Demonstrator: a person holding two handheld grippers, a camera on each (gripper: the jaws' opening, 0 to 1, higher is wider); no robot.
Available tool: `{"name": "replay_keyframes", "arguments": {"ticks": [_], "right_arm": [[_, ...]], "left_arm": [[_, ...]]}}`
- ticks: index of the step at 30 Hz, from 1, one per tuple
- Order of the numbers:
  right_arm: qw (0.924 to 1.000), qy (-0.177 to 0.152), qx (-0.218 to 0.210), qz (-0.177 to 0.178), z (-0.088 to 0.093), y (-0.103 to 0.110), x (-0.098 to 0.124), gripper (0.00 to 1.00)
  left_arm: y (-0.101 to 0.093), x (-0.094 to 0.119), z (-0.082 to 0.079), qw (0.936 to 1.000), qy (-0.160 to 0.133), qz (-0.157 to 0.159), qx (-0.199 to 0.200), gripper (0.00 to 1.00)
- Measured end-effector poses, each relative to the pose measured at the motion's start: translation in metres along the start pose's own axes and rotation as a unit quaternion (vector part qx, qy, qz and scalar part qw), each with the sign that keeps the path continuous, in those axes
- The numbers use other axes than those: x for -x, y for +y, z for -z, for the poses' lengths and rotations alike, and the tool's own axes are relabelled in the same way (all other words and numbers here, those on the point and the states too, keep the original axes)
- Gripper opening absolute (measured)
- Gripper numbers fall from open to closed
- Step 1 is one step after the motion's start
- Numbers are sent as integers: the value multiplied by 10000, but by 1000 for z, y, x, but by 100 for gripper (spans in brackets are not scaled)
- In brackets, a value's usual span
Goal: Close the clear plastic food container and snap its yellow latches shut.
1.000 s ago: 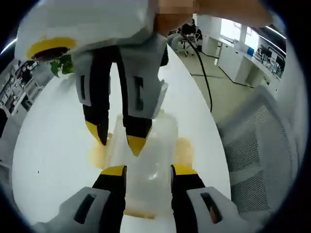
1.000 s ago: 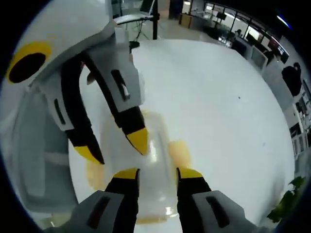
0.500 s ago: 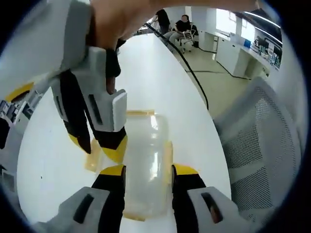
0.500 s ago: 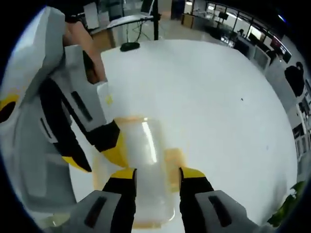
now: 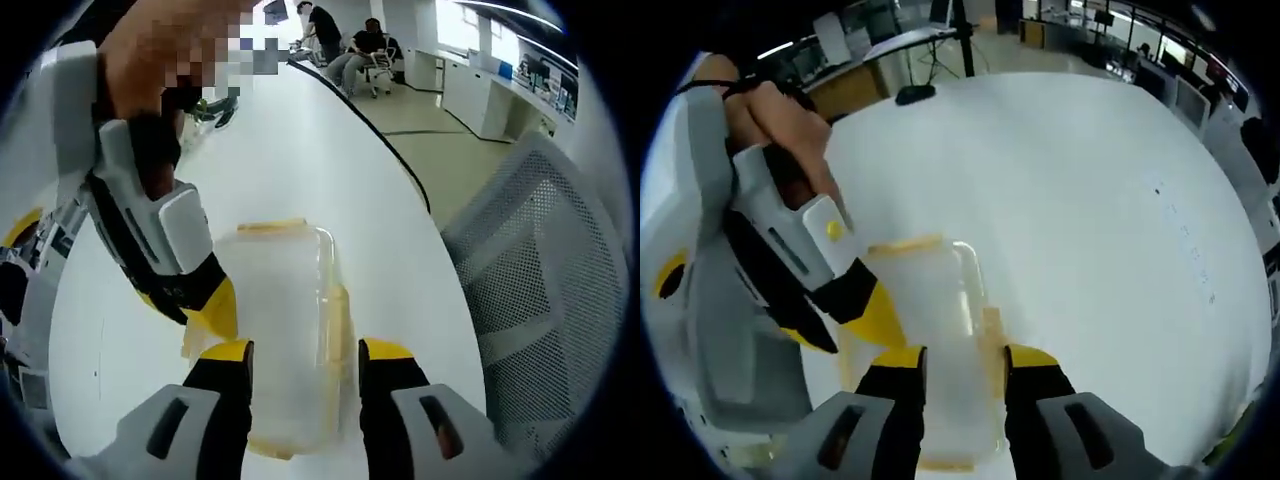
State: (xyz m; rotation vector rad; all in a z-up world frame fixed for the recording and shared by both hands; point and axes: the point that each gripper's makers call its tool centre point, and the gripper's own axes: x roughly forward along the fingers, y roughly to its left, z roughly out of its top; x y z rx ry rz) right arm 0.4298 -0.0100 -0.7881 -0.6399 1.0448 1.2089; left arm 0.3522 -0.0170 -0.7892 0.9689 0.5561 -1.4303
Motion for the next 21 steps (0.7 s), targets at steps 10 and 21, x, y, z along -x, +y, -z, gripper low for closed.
{"name": "replay_keyframes", "arguments": {"ticks": [10,21], "right_arm": [[9995,206,-54,-239,0,3,-2,29],[9964,668,156,-491,0,9,-4,28]], "left_arm": [[0,-3,3,9986,186,-308,-388,43],[5,-6,2,9969,316,-607,-389,40]]}}
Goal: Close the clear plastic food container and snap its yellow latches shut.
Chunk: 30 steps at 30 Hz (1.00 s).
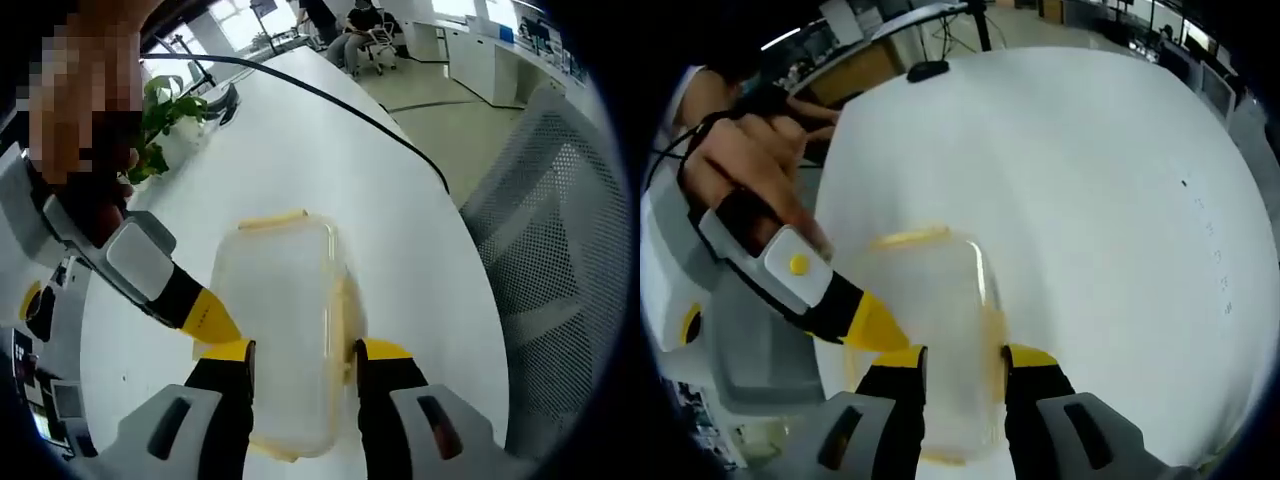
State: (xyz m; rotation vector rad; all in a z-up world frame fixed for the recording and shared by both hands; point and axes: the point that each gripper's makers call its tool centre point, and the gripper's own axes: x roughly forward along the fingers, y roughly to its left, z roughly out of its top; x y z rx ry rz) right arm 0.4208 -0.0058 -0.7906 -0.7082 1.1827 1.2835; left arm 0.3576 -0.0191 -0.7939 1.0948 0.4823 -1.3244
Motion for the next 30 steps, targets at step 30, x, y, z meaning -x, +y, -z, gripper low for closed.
{"name": "replay_keyframes", "arguments": {"ticks": [30], "right_arm": [[9984,470,129,-275,0,-1,-7,27]], "left_arm": [[3,-4,-2,9992,-119,-338,195,36]]}}
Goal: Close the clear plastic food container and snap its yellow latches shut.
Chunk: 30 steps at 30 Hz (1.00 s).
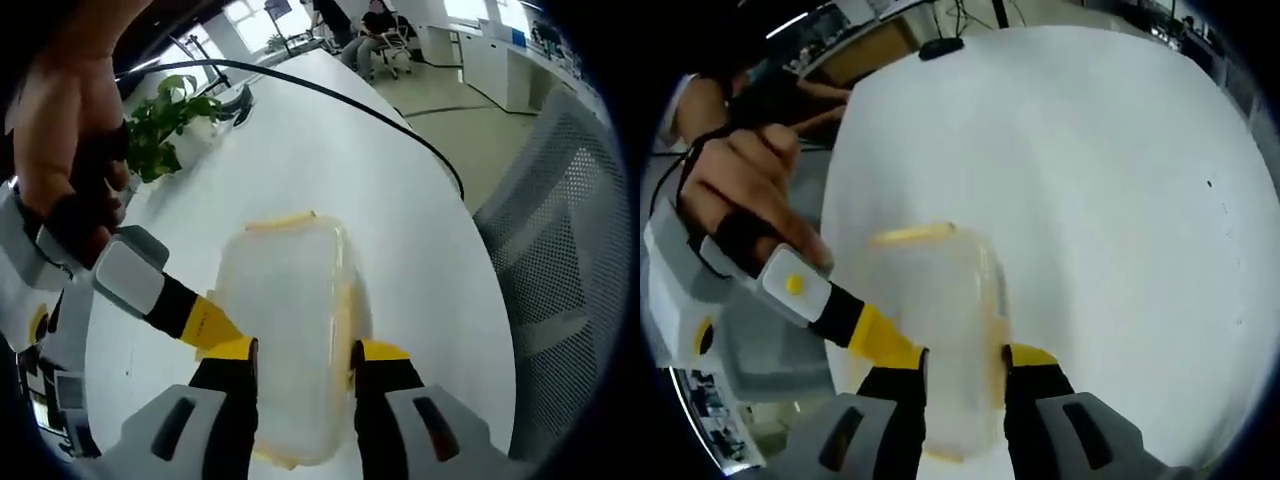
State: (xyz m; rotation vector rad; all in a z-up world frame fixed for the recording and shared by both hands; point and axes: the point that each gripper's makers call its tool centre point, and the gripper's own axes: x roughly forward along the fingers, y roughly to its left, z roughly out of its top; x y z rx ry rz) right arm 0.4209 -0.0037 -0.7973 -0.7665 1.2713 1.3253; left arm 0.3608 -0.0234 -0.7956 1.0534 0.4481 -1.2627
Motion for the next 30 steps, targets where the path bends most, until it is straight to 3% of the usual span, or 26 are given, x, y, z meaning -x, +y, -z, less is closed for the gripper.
{"name": "replay_keyframes", "arguments": {"ticks": [5,7,15,18,20,30], "right_arm": [[9998,-72,-95,166,-1,1,3,28],[9995,-115,-162,242,-1,1,4,28],[9977,-187,-265,602,-1,3,9,29],[9967,-173,-154,780,4,3,12,36],[9965,-109,-163,807,6,-4,15,39],[9953,-220,-257,903,24,-3,20,40]], "left_arm": [[0,0,-2,10000,54,-50,25,37],[0,1,-3,9991,10,44,429,37],[2,2,-5,9993,32,113,369,38],[2,4,-5,9990,19,181,413,39],[0,6,-4,9983,28,300,503,41],[0,15,12,9972,91,445,594,48]]}}
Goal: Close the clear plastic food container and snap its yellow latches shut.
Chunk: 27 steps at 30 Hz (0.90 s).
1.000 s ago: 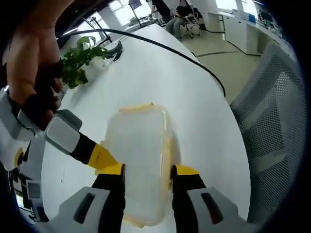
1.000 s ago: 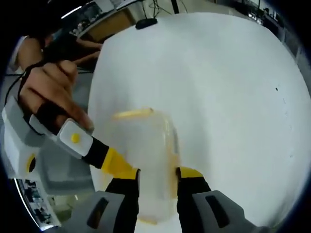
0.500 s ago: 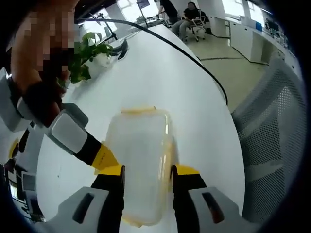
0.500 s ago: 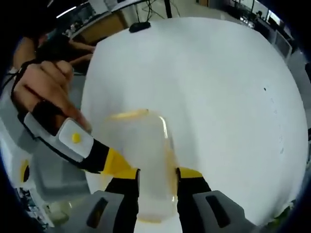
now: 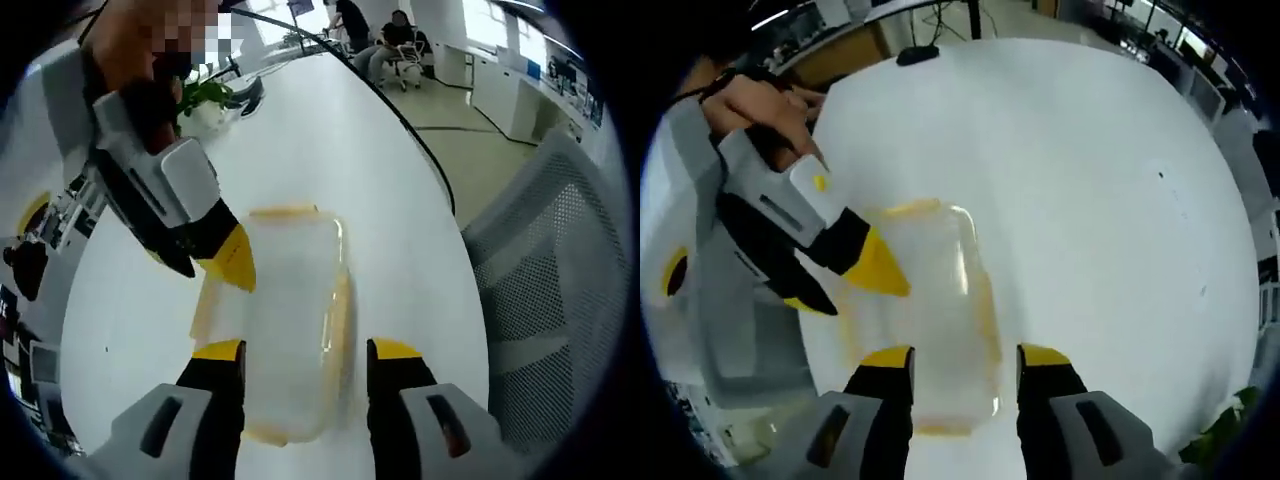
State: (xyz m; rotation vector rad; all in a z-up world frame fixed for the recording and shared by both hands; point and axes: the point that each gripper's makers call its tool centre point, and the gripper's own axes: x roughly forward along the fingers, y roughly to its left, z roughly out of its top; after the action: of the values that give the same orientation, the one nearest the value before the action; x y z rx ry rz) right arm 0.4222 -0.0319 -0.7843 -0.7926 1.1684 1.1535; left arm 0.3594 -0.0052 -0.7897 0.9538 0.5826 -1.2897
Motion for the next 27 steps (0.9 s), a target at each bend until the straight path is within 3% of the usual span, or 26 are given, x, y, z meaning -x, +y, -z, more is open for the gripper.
{"name": "replay_keyframes", "arguments": {"ticks": [27], "right_arm": [[9993,-124,232,280,21,12,5,54]], "left_arm": [[25,7,17,10000,26,4,-1,63]]}}
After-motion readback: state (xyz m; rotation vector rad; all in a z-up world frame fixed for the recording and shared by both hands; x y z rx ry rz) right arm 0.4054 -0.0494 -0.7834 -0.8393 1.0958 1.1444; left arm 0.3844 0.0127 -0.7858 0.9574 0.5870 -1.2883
